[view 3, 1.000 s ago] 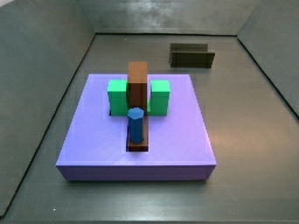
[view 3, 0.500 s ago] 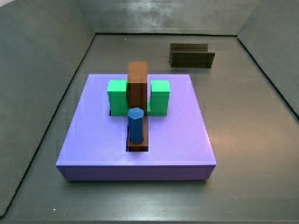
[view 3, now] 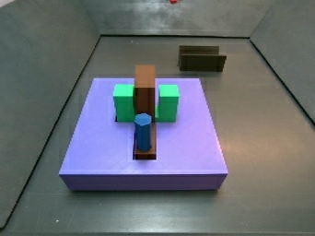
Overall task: Pick up the red object. Move up. Place the red object on the fixture. Regrasp the red object. Move to above the board. Insert the red object.
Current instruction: Place the red object on the fixture.
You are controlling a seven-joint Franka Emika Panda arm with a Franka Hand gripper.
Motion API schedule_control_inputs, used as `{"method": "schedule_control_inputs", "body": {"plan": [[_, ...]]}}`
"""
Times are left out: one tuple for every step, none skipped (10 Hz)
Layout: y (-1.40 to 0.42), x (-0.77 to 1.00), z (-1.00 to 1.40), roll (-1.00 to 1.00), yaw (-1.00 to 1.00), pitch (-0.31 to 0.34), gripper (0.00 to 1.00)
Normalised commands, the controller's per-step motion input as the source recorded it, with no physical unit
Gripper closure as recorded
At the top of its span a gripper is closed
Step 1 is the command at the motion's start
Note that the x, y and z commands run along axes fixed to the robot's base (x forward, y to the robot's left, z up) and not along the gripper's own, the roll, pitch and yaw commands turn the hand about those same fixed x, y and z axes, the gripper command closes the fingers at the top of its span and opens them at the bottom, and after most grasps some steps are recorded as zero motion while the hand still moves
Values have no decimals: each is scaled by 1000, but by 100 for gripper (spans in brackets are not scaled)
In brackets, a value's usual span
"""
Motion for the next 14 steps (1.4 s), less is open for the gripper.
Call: {"method": "schedule_control_inputs", "body": {"plan": [[0, 1000, -266, -637, -14, 0, 100], [0, 1000, -271, -637, 0, 0, 100], [0, 1000, -274, -637, 0, 0, 100], [0, 1000, -263, -597, 0, 0, 100], [0, 760, -214, -460, 0, 0, 100], [9, 594, -249, -480, 0, 0, 100], [29, 500, -229, -477, 0, 0, 100], [109, 166, 0, -134, 134, 66, 100], [-29, 0, 0, 0, 0, 0, 100], [-160, 263, 0, 257, 0, 0, 100], [-269, 549, -334, 0, 0, -117, 100], [-57, 680, -474, -157, 34, -151, 100], [0, 589, -491, -114, 103, -140, 100], [9, 560, -477, -111, 74, -129, 100]]}}
